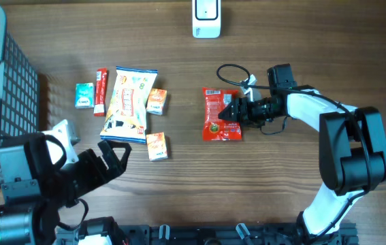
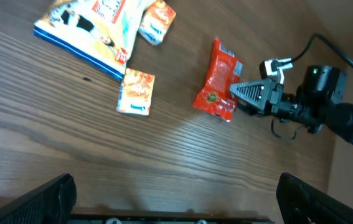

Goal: Scan the item barcode
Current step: 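Move the left gripper toward the left side of the red bag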

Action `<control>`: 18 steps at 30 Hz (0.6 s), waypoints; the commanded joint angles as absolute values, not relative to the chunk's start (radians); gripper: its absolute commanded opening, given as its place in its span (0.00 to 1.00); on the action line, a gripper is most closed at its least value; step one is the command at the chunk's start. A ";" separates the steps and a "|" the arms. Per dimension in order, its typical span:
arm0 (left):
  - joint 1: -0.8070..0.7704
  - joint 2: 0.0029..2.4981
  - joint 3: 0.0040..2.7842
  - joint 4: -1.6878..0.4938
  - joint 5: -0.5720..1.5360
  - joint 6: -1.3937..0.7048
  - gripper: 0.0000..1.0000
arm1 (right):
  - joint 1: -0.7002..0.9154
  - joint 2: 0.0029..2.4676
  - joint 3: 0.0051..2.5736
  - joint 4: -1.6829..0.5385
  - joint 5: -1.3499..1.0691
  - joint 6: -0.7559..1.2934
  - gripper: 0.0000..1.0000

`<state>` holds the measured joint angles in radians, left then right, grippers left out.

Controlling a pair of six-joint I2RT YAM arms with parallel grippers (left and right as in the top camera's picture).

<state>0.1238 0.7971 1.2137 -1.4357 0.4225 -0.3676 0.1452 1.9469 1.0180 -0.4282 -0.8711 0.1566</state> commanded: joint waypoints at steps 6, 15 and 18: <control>0.126 0.797 0.859 -1.305 0.657 -0.343 1.00 | 0.154 1.987 0.994 -0.427 -0.832 0.160 0.73; 0.126 0.817 0.656 -1.029 0.772 -0.396 0.90 | 0.154 1.987 0.994 -0.419 -0.832 0.170 0.73; 0.107 0.862 0.612 -0.910 0.783 -0.470 0.90 | 0.154 1.987 0.994 -0.419 -0.832 0.176 0.73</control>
